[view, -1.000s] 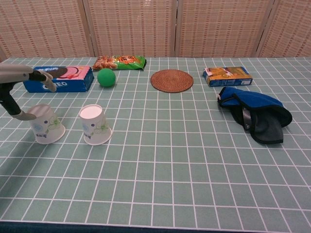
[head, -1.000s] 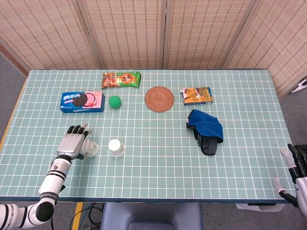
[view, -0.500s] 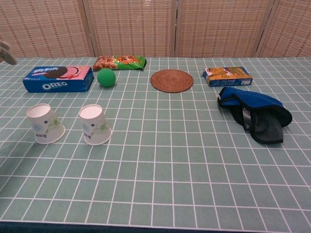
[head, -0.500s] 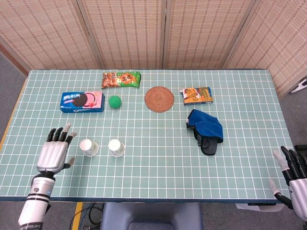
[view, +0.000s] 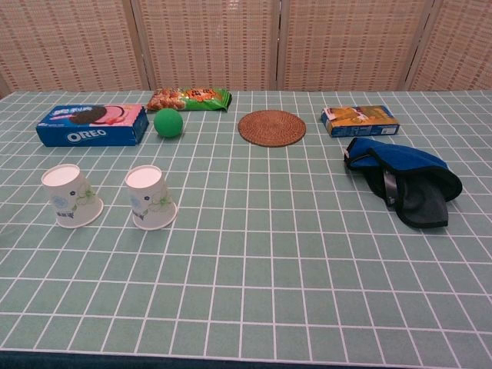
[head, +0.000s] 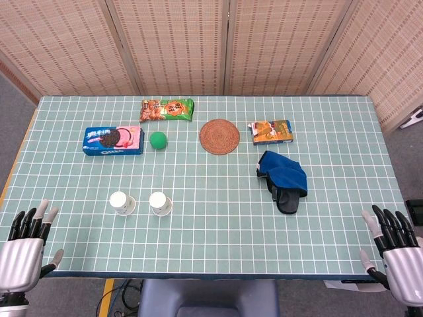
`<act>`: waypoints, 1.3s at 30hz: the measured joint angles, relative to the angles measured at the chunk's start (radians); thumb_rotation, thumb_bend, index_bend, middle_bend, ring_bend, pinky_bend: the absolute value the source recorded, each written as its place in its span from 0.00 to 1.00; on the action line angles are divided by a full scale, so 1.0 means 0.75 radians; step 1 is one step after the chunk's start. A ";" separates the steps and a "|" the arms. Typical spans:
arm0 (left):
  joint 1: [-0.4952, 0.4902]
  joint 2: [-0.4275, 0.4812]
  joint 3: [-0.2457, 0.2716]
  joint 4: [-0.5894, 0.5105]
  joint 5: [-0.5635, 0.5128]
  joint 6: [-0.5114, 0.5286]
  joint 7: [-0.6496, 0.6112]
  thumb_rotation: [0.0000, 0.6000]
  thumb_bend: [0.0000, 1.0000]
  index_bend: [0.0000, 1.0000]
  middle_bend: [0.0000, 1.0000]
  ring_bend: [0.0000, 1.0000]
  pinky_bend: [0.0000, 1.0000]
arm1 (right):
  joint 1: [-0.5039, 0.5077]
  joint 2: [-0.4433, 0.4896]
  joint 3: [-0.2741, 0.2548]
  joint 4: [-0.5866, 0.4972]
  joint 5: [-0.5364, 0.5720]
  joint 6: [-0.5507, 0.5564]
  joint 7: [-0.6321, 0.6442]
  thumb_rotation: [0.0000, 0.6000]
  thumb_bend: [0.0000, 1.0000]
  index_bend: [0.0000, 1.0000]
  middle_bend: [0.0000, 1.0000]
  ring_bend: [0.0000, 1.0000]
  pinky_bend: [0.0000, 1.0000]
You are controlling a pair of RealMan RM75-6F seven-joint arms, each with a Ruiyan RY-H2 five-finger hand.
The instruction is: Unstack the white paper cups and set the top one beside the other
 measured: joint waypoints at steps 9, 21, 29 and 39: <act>0.126 -0.010 -0.045 0.300 0.032 0.017 -0.289 1.00 0.29 0.03 0.00 0.00 0.00 | 0.027 -0.027 0.017 -0.007 0.063 -0.077 -0.068 1.00 0.34 0.01 0.00 0.00 0.00; 0.219 -0.031 -0.180 0.496 0.005 -0.058 -0.460 1.00 0.30 0.04 0.00 0.00 0.00 | 0.029 -0.051 0.031 -0.026 0.112 -0.087 -0.115 1.00 0.34 0.01 0.00 0.00 0.00; 0.235 -0.029 -0.222 0.520 0.050 -0.085 -0.453 1.00 0.29 0.04 0.00 0.00 0.00 | 0.041 -0.068 0.026 -0.031 0.121 -0.121 -0.153 1.00 0.34 0.01 0.00 0.00 0.00; 0.261 -0.022 -0.262 0.538 0.080 -0.132 -0.471 1.00 0.29 0.04 0.00 0.00 0.00 | 0.061 -0.085 0.034 -0.035 0.143 -0.153 -0.187 1.00 0.34 0.01 0.00 0.00 0.00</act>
